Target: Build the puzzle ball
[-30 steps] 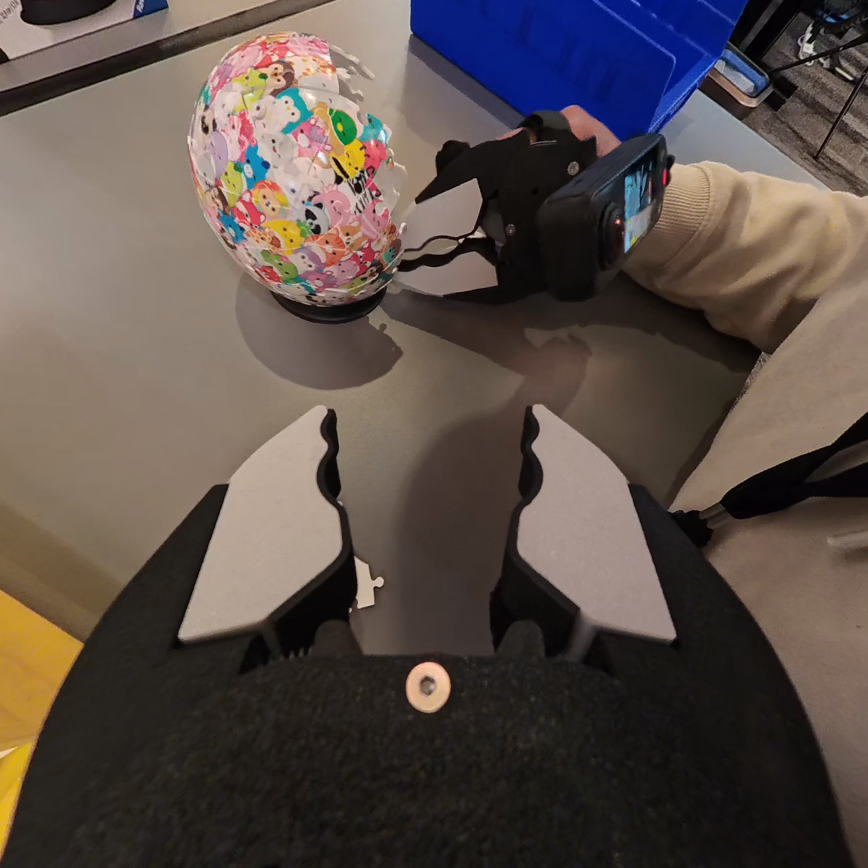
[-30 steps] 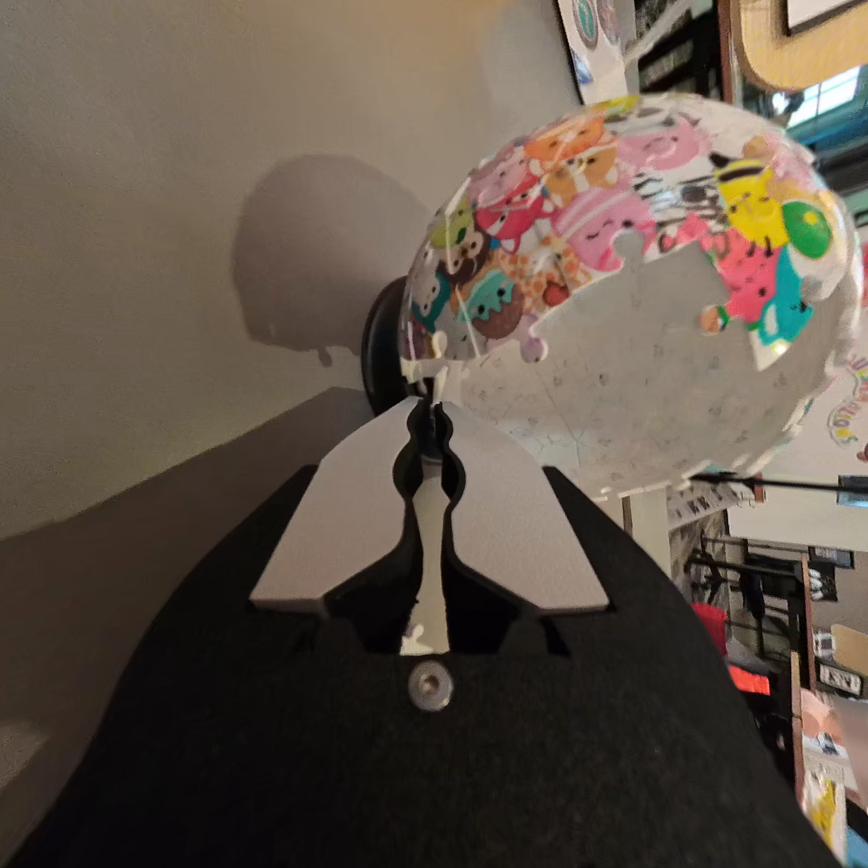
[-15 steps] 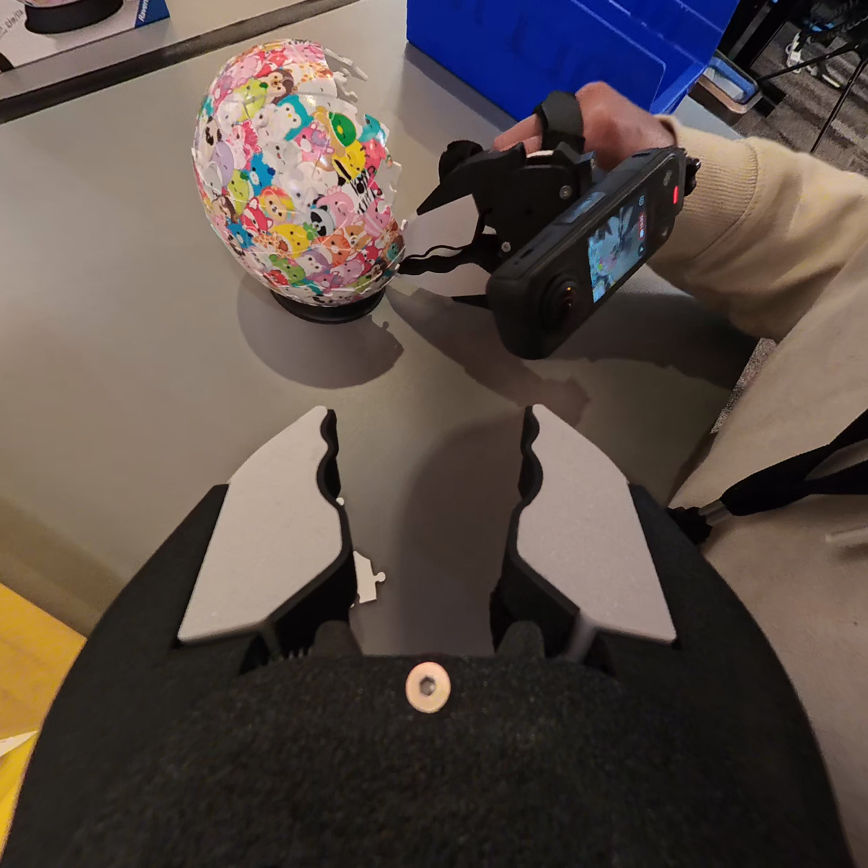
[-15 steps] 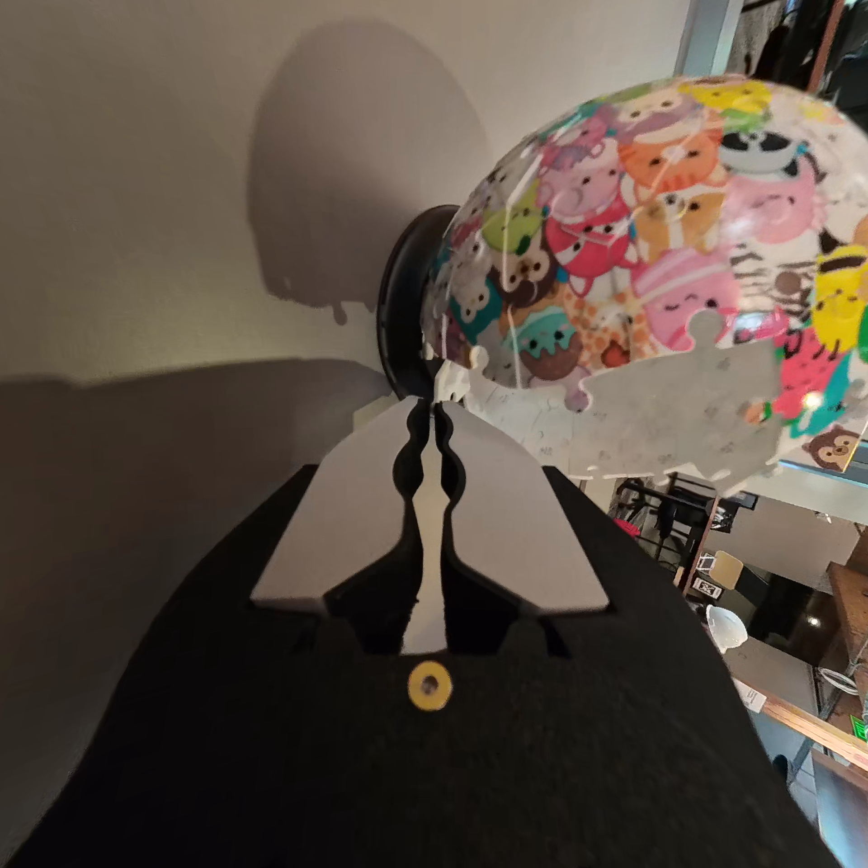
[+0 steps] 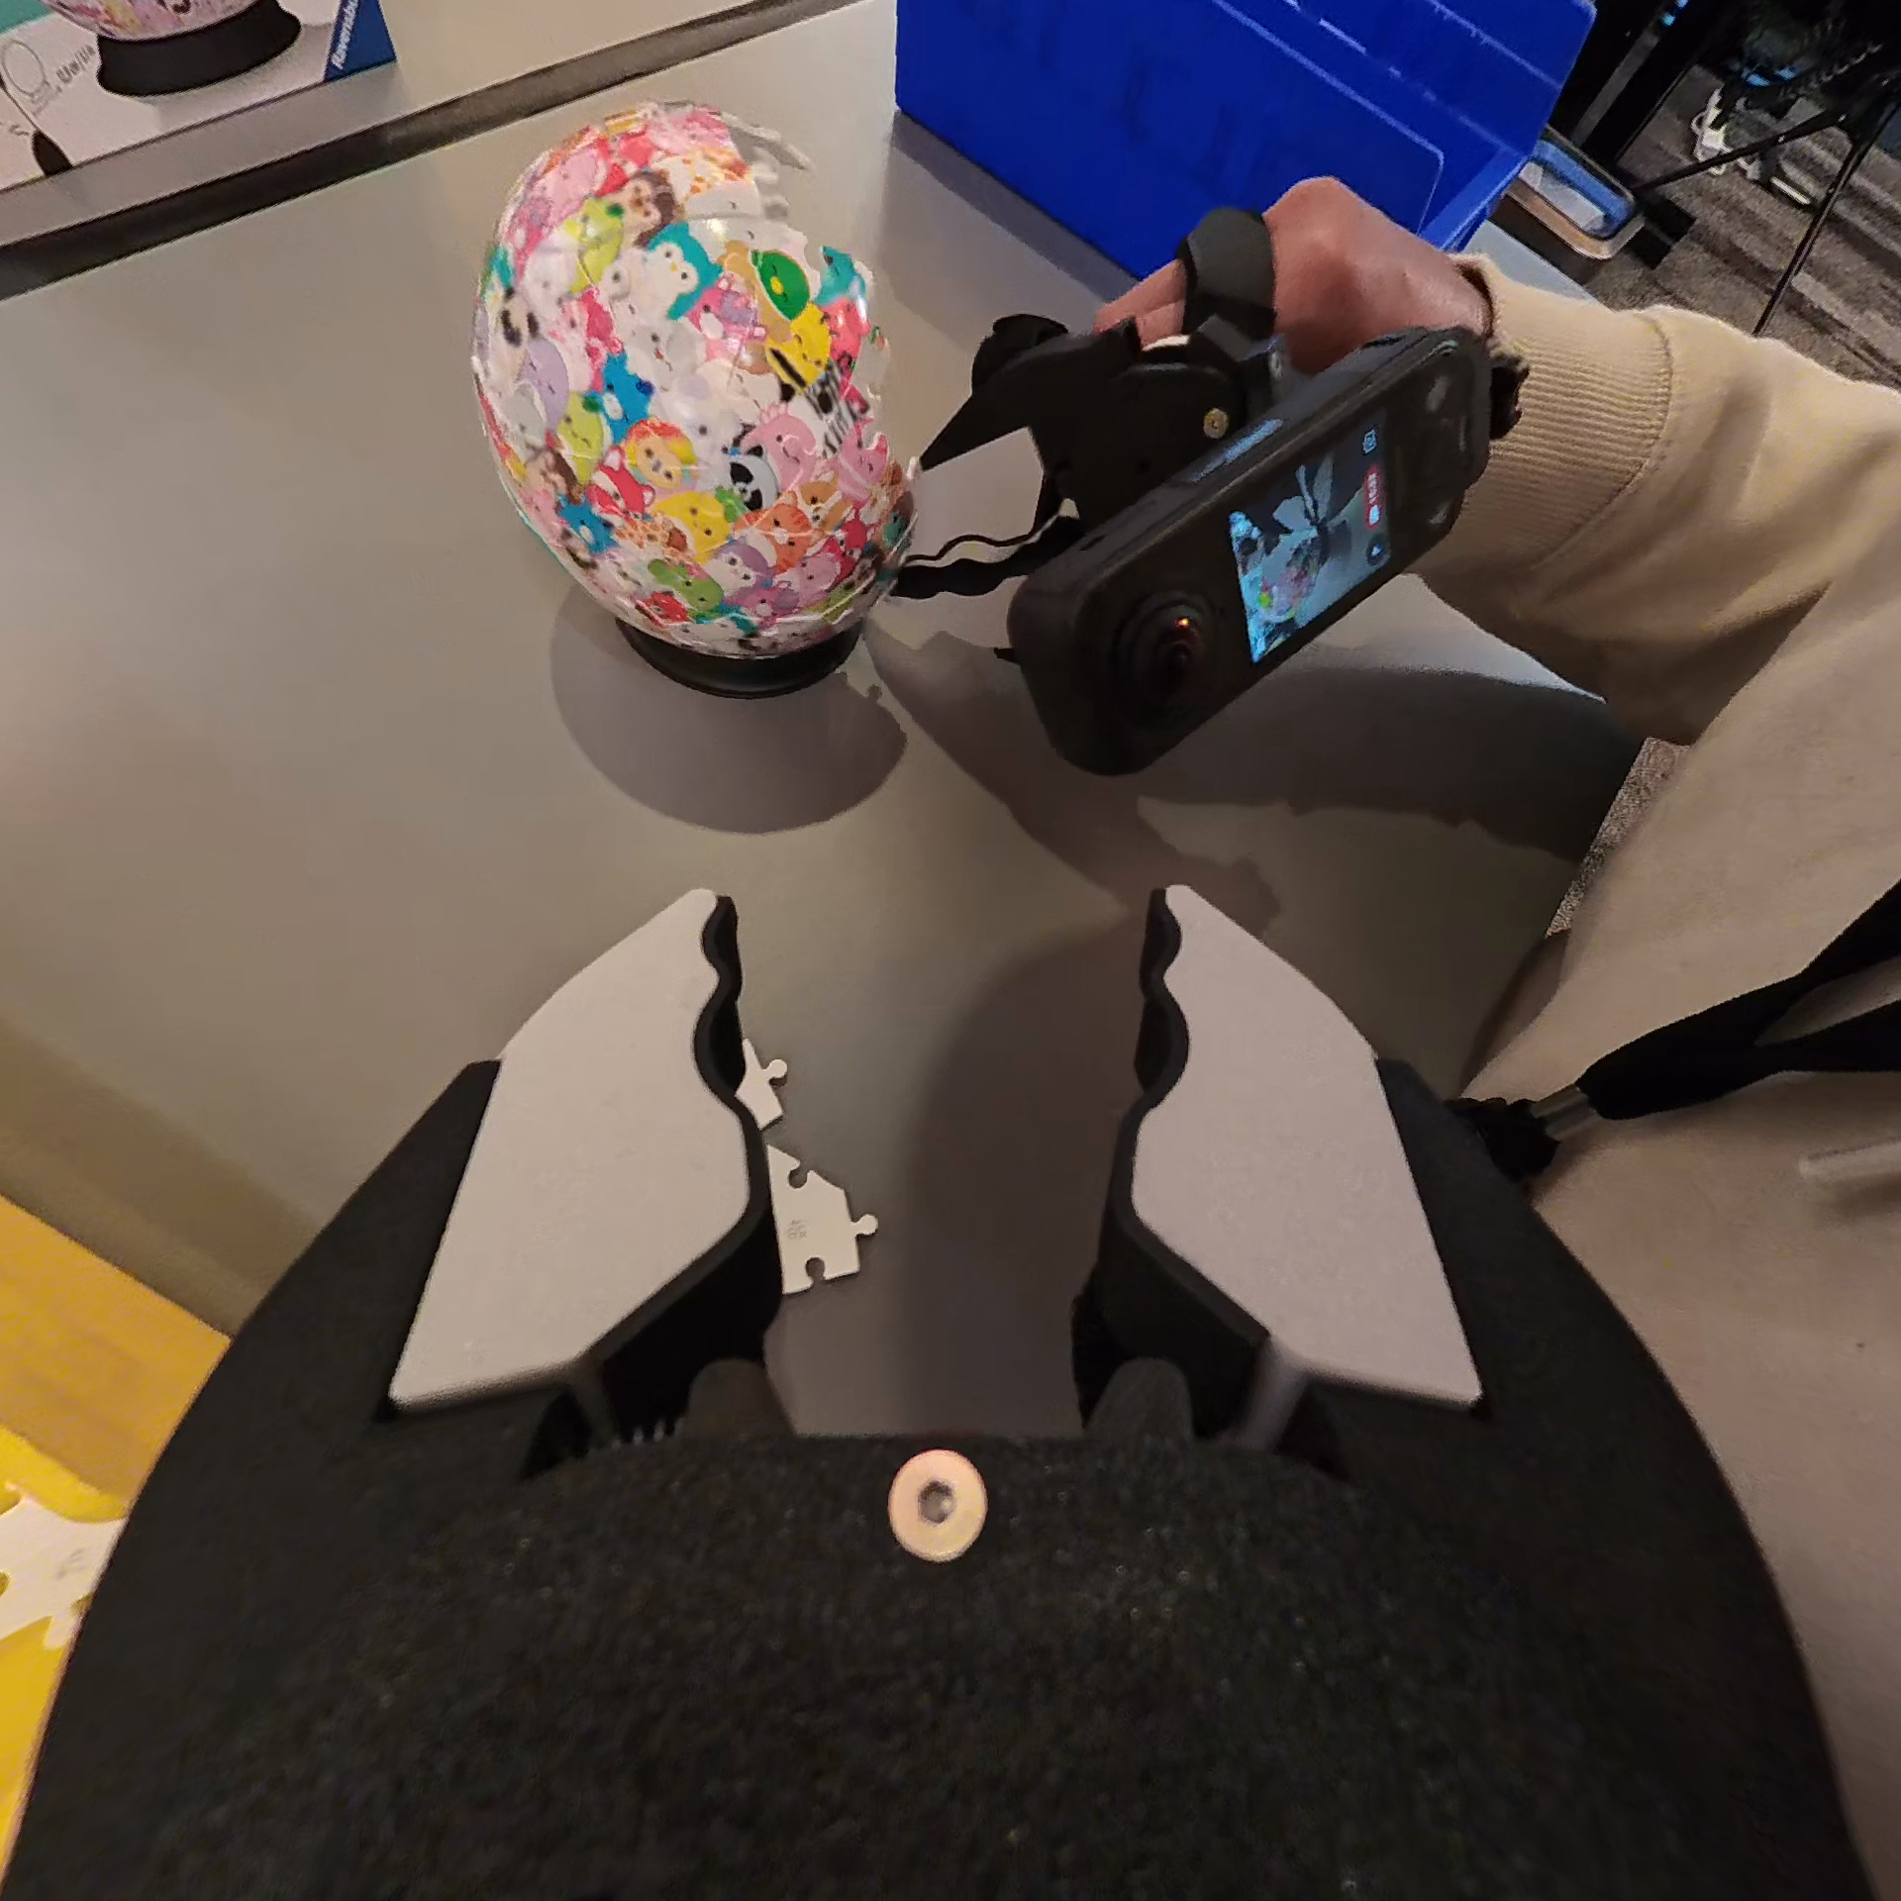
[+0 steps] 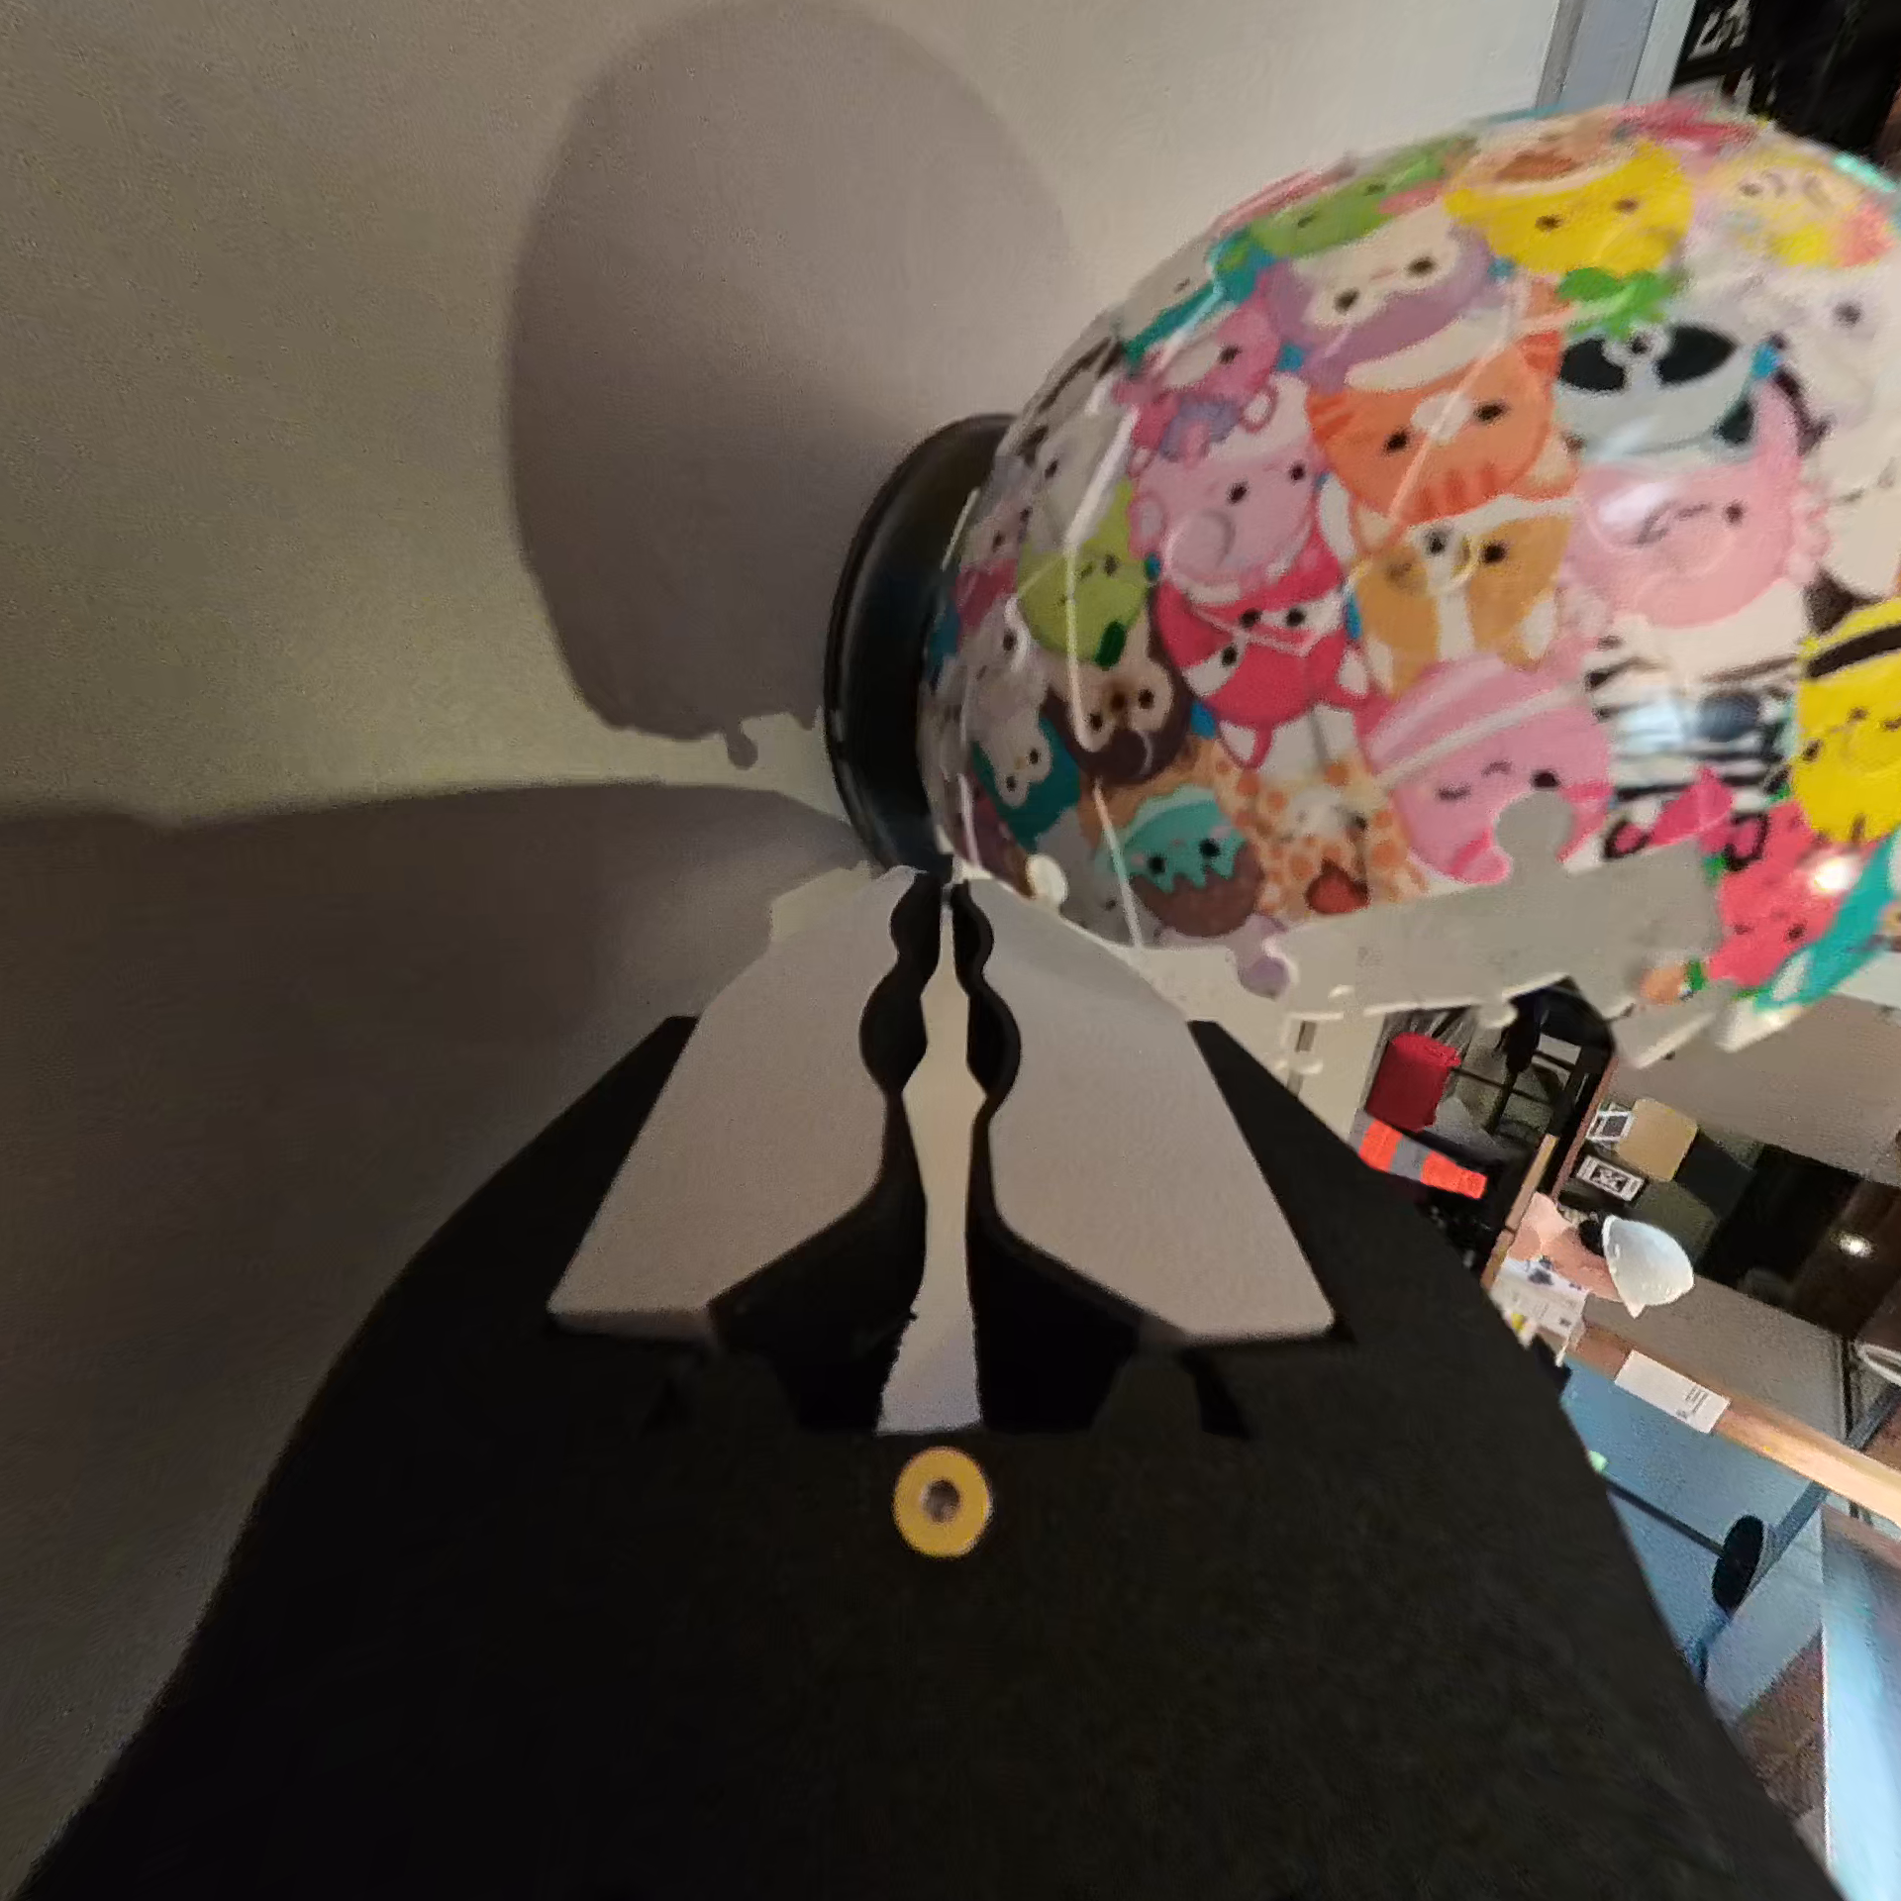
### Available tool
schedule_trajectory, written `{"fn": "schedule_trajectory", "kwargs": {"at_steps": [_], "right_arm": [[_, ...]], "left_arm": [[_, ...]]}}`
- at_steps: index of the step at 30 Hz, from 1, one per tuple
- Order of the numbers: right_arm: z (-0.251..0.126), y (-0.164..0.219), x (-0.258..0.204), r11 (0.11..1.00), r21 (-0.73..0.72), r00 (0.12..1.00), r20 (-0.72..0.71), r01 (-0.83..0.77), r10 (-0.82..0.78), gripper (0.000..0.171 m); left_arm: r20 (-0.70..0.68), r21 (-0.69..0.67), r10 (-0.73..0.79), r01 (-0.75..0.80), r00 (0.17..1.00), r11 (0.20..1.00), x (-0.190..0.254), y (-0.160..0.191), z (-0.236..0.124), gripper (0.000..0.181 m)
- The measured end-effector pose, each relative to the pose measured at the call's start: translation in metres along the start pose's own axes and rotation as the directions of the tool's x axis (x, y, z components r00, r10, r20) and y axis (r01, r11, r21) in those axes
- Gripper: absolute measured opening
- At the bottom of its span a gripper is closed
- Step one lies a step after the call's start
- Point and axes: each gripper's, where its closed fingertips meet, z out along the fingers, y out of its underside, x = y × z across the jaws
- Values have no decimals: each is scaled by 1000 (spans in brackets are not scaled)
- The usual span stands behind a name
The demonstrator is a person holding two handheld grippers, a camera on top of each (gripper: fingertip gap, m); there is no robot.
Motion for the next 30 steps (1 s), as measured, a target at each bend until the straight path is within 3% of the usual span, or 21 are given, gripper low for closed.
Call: {"fn": "schedule_trajectory", "kwargs": {"at_steps": [13,30], "right_arm": [[3,1,-1,993,-32,993,-21,113,-113,3],[2,0,-1,990,-30,990,-21,140,-141,3]], "left_arm": [[-2,3,-6,6,1000,1000,-2,2,-1,75],[-1,1,-4,4,1000,1000,0,2,-1,75]]}}
